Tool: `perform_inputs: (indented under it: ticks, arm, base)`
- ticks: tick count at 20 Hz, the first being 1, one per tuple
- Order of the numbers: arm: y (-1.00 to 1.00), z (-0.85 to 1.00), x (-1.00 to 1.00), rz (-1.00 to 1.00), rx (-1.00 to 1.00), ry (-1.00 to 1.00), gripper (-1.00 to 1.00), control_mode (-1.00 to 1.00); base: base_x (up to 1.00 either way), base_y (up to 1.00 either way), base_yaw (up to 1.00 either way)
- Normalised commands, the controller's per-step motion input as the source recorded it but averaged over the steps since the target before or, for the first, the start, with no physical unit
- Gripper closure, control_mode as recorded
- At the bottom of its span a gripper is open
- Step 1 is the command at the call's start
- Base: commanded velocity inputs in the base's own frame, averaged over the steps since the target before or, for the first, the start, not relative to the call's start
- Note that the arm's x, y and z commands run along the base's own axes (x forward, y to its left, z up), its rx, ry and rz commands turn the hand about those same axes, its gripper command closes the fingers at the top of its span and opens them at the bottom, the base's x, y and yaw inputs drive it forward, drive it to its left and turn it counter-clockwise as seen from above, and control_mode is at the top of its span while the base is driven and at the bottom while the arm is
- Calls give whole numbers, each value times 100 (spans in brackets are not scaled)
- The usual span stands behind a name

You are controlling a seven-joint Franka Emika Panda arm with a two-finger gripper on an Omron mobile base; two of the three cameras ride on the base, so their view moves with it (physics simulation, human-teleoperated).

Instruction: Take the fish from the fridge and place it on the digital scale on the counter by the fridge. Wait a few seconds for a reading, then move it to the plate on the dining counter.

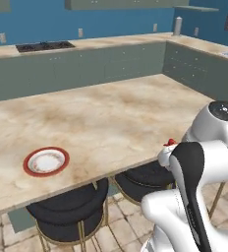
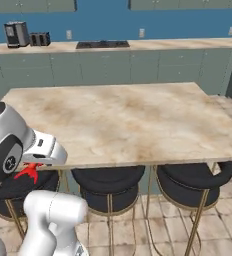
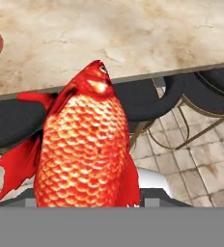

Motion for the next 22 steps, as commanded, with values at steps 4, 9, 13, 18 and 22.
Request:
perform_inputs:
  ticks: [4,9,13,18,22]
  arm:
    - [0,0,0,0,0,0,100,100]
    - [0,0,0,0,0,0,100,100]
    - [0,0,0,0,0,0,100,100]
    - [0,0,0,0,0,0,100,100]
    - [0,0,0,0,0,0,100,100]
  base:
    - [49,-100,-2]
    - [54,-100,-1]
    - [71,-100,0]
    - [73,-100,0]
    - [-17,-100,-2]
